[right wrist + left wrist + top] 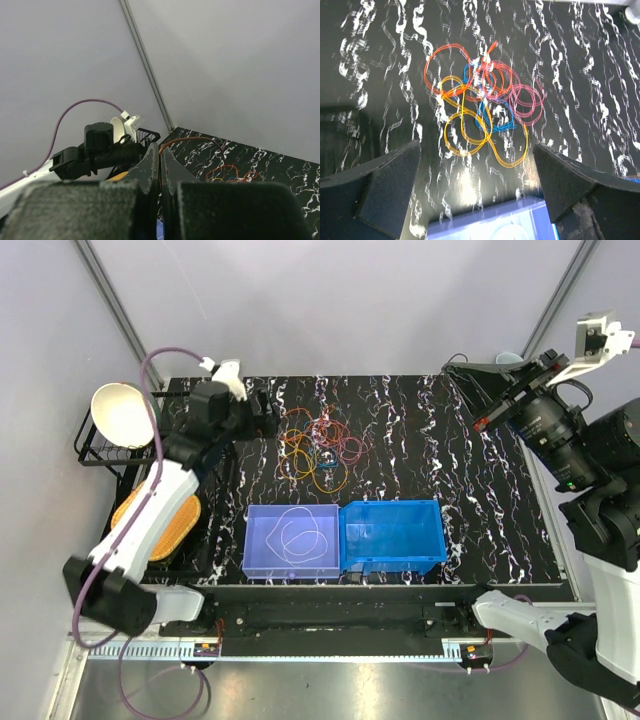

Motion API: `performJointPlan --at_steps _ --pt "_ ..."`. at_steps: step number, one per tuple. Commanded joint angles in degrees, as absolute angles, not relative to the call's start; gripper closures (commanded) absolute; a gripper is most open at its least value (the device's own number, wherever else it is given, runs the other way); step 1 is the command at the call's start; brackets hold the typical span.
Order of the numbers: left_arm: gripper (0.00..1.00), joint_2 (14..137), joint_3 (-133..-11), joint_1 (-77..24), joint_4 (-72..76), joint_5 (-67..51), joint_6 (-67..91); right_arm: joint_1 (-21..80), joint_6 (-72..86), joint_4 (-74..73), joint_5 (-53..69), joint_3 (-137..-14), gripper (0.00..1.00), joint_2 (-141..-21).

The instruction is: Untangle the cables

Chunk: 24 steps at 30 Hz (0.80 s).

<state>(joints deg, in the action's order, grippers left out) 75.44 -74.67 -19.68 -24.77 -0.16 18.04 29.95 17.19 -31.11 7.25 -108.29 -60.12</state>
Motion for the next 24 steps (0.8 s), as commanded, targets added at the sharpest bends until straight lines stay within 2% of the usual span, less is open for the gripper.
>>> performJointPlan --at_steps 1,10,16,24 --pt "0.01 66.73 -67.60 -19.51 -28.37 0.36 18.81 30.15 19.16 -27.95 10.37 -109.16 1.00 -61.43" --pt "0.01 46.43 -53.80 -19.51 -38.31 0.35 20.13 30.15 18.98 -30.05 14.41 -113.64 1.00 -62.67" --pt "0.01 36.76 -49.67 -19.86 -43.15 5.18 20.55 30.23 20.13 -30.50 14.85 -109.17 1.00 -59.95" --pt "0.01 33.75 -47.90 -19.86 -40.87 3.78 20.13 30.23 22.59 -29.27 14.85 -103.19 1.00 -57.48"
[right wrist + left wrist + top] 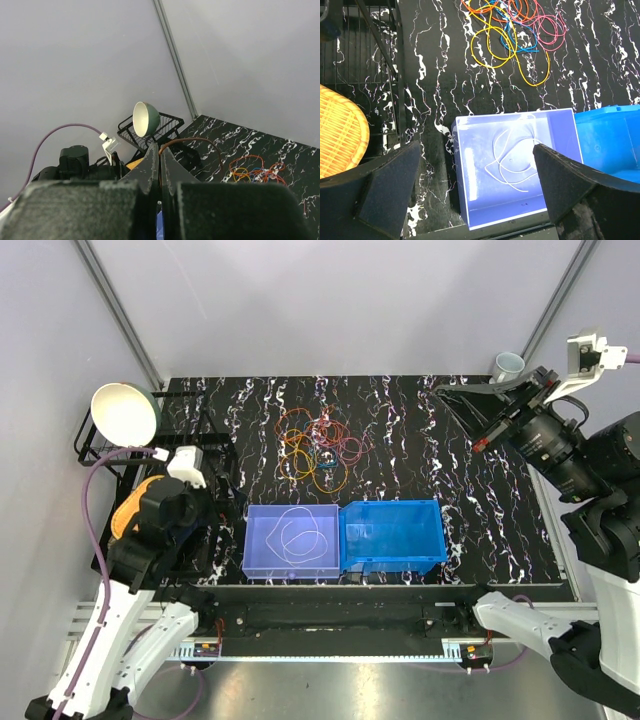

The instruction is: Untangle the cables

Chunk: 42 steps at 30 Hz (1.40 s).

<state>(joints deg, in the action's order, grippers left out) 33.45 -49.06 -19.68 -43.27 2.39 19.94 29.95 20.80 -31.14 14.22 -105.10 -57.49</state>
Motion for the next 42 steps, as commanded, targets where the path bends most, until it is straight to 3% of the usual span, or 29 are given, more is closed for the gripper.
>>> performJointPlan --at_steps 1,18,42 --pt "0.01 33.84 -47.81 -19.86 -40.96 3.69 20.13 30.23 22.67 -29.01 14.77 -102.84 1.00 -57.48" --pt "0.01 33.49 -47.55 -19.86 -40.61 4.22 20.13 30.23 24.78 -28.21 14.24 -99.32 1.00 -55.46" --pt "0.01 34.10 -47.29 -19.86 -40.43 3.87 19.86 30.23 27.78 -23.38 5.55 -68.04 1.00 -45.79"
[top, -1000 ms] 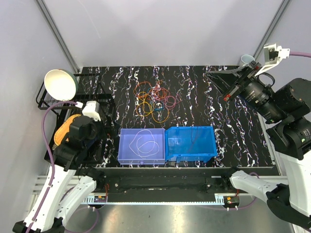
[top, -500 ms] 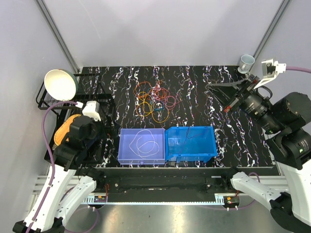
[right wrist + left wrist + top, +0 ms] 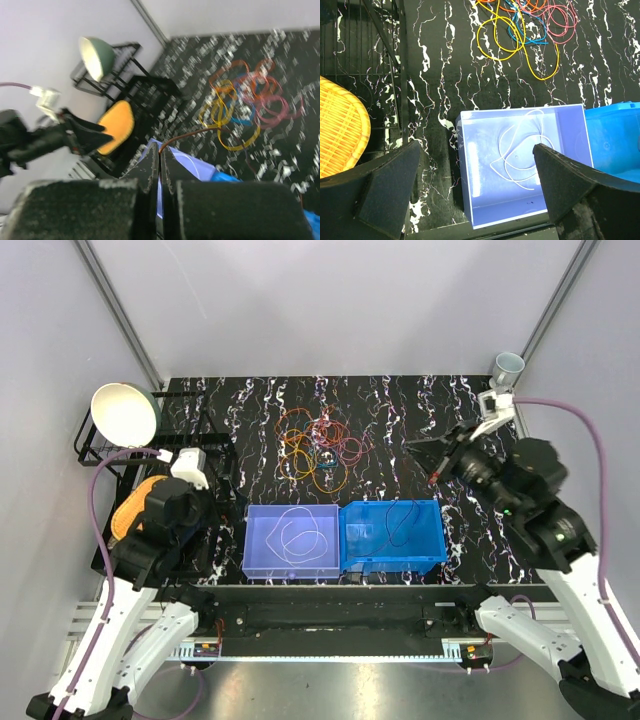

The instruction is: Untangle the cables

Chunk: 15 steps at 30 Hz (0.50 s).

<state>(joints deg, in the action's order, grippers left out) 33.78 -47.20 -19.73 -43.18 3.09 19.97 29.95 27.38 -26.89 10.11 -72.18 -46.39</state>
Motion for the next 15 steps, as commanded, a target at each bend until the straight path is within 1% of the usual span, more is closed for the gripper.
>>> performJointPlan --at_steps 1,8,15 --pt "0.01 34.19 -47.29 -19.86 -40.43 3.87 19.86 30.23 27.51 -23.20 4.93 -67.07 1.00 -45.97" --pt "0.01 34.98 -47.28 -19.86 -40.43 3.78 19.77 30.23 29.09 -21.45 3.87 -56.18 1.00 -45.97" --pt "0.01 35.77 -47.29 -19.86 -40.34 3.69 19.69 30.23 30.93 -22.15 5.80 -48.79 1.00 -43.25"
